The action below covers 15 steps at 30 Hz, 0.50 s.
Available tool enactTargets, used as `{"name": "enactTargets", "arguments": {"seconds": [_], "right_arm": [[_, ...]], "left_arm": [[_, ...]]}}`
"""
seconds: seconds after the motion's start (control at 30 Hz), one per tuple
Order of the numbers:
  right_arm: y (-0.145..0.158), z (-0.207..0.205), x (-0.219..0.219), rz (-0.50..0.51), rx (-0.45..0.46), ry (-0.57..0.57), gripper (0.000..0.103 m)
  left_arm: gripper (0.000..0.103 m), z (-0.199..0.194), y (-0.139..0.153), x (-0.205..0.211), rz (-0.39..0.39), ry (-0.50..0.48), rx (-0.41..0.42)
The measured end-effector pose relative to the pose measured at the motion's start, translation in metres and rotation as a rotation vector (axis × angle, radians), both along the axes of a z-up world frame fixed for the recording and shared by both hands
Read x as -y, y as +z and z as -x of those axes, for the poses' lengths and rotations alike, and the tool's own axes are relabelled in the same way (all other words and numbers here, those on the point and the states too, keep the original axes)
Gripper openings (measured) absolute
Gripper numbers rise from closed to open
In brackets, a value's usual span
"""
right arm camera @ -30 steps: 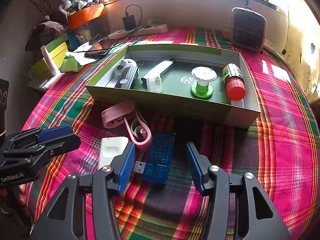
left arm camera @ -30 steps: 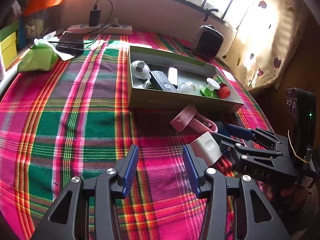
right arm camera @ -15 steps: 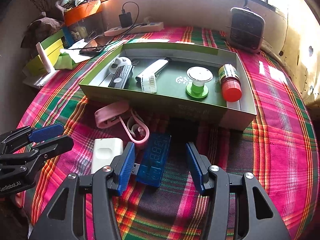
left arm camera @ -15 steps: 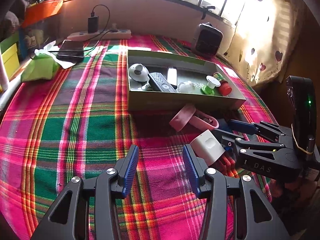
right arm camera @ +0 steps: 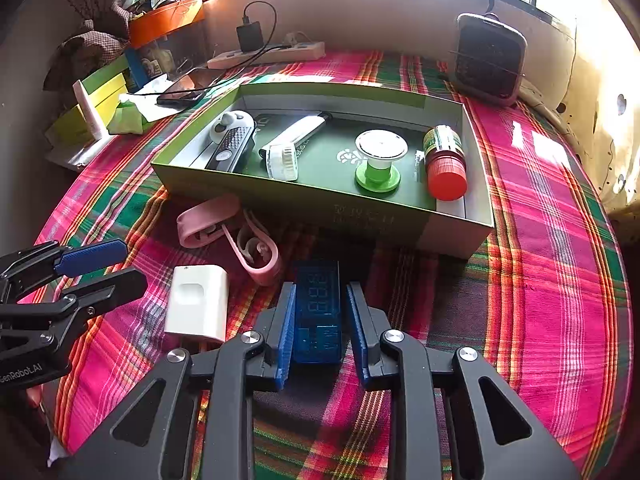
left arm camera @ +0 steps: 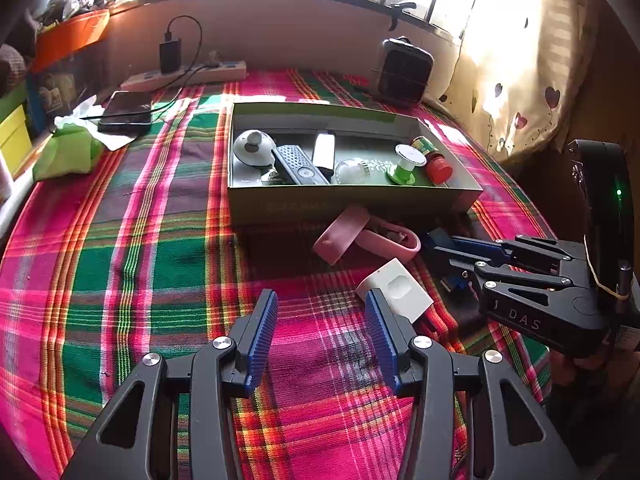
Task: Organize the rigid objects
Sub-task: 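Close the right tool on the blue digital display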
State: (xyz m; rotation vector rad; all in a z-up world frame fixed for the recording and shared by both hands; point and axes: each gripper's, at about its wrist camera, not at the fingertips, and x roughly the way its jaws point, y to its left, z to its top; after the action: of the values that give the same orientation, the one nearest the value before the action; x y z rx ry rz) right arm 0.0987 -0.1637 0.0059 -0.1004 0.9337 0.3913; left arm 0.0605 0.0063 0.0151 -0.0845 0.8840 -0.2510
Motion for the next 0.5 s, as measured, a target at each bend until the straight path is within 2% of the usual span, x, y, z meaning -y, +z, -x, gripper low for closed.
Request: {"name": "enactTargets", "arguments": {"seconds": [0.37,0.5], "right_arm": [[0.000,0.002,0.026,-0.043,-0.002,-0.021,0.023],[0.001,0.004,0.039,-0.042,0.009,-0.048,0.023]], "left_arm": [[0.045,-0.003,0.000,0.028,-0.004,-0.049,-0.021],[0.051,-0.006,-0.003,0.039,0.006,-0.061,-0.040]]}}
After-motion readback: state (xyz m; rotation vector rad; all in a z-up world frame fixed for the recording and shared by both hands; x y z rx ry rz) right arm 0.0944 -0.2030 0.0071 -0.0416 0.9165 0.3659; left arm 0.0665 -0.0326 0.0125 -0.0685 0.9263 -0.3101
